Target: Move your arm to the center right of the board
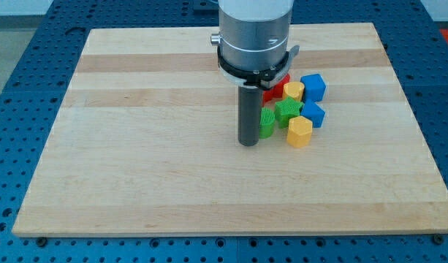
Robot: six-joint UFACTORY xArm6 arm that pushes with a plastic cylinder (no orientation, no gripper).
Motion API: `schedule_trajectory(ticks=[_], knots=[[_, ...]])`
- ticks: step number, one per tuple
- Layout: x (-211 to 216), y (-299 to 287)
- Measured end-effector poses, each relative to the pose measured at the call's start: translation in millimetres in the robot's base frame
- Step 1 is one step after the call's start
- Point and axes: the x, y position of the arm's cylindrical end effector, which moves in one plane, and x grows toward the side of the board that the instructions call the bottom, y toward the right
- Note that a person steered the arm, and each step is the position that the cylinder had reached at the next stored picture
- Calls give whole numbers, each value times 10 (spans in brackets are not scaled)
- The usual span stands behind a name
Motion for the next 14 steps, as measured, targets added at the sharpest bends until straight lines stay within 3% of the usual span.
schedule_trajectory(ticks=[2,3,4,5,6,7,8,9,11,13,14], knots=[[-413,82],[-364,81],[-23,-190],[-201,-501],[-869,-515],[-1621,-177],[-2013,323],[-2007,1092],[-1334,2258],[-861,2221],[-800,1925]])
